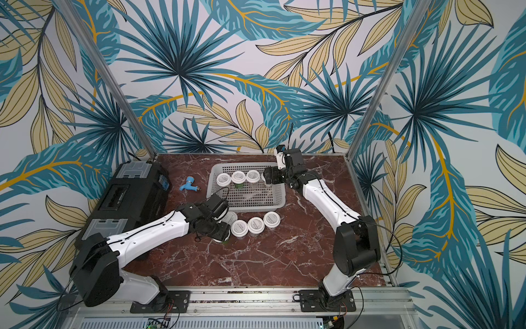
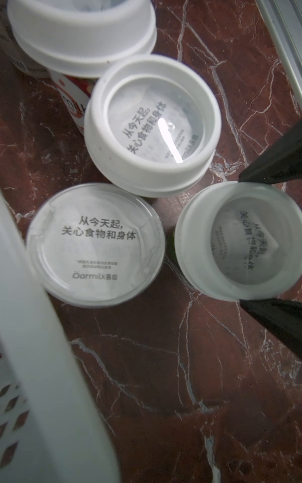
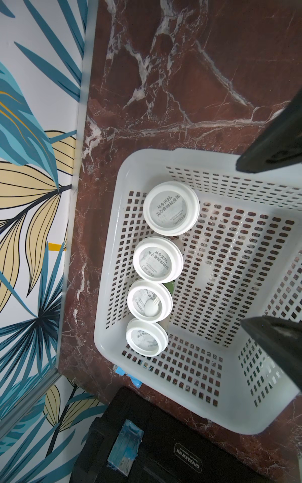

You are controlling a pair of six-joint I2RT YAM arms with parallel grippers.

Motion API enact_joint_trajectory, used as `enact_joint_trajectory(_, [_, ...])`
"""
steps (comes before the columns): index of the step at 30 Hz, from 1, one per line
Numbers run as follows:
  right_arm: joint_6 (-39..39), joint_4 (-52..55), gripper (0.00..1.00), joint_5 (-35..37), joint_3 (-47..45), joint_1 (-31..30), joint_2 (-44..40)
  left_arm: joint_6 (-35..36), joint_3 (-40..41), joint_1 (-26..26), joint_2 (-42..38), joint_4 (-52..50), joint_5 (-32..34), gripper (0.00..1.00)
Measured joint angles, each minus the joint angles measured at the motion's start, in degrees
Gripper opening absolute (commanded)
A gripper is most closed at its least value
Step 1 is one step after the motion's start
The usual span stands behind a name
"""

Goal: Put the yogurt in the basket
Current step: Pick up the yogurt from the center of the board.

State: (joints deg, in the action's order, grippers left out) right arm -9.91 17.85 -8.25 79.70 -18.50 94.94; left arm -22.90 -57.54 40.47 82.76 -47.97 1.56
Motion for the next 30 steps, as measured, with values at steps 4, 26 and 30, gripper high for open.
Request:
enact_joint_trajectory(4, [0.0, 0.0, 0.89, 0.0, 0.0, 0.0, 0.0, 0.4, -1.1, 0.0, 0.0, -3.5, 0.7, 0.68])
enact_joint_trajectory(26, [0.0, 0.0, 0.89, -0.2, 0.0, 0.0, 0.0, 4.5, -17.6, -0.2, 1.2, -15.3, 2.3, 0.67])
enact_joint_trajectory(30, [0.0, 0.0, 0.89, -0.3, 0.0, 0.0, 0.0, 5.6, -21.0, -0.9, 2.3, -16.7, 2.3, 0.67])
